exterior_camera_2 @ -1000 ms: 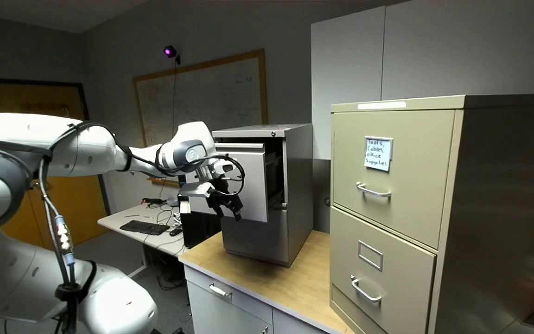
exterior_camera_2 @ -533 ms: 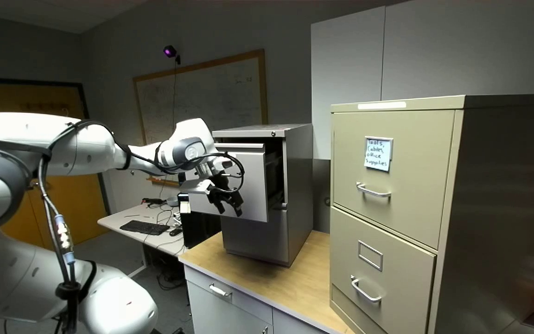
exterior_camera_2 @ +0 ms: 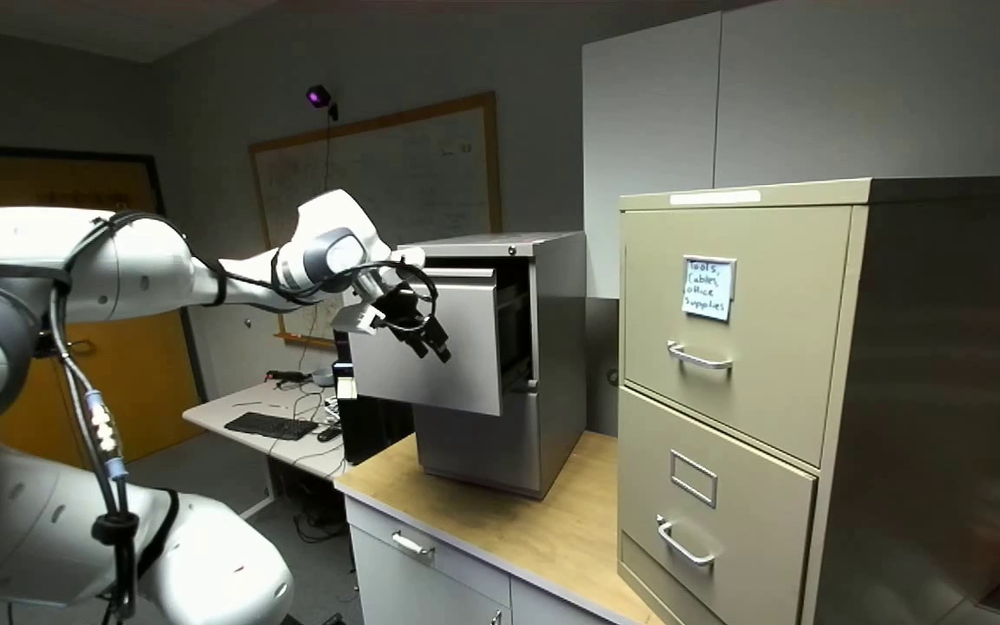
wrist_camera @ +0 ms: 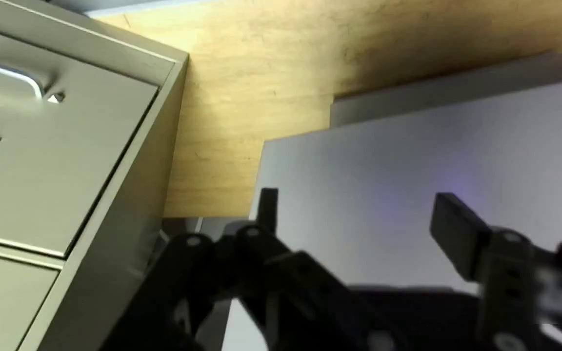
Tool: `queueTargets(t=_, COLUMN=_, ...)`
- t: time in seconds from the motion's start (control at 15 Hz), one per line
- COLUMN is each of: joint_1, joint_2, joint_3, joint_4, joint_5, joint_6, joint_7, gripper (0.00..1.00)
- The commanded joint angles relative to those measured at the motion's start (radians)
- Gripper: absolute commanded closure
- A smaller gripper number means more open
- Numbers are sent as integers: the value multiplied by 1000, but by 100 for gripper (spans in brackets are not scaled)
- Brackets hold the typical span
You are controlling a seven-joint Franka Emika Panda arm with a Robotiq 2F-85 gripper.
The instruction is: Close the upper drawer
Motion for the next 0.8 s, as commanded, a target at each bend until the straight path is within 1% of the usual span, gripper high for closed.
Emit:
queueTargets(t=0.0, joint_1=-57, joint_2=-41, joint_3=51, joint_4=22, joint_5=-43, joint_6=95, joint_7=117, gripper=48)
queueTargets(t=0.07, joint_1=-67, joint_2=-53, joint_3=59, joint_4=23, joint_5=-43, joint_6=133, joint_7=143, gripper=58)
queueTargets(t=0.2, joint_1=-94, joint_2=-72, joint_3=72, joint_4=20, joint_5=-37, joint_6=222, joint_7=187, gripper=71)
queueTargets(t=0.33, joint_1=-126, joint_2=-85, joint_3=87, joint_4=14, joint_5=-32, joint_6=331, joint_7=221, gripper=87)
queueTargets(t=0.47, joint_1=-159, joint_2=-84, joint_3=100, joint_4=10, joint_5=-14, joint_6=452, joint_7=256, gripper=100)
queueTargets(t=0.6, joint_1=-181, joint_2=-67, joint_3=108, joint_4=12, joint_5=5, joint_6=552, joint_7=276, gripper=100)
queueTargets(t=0.73, joint_1=-185, joint_2=-48, joint_3=113, joint_4=5, joint_5=30, joint_6=593, joint_7=280, gripper=100)
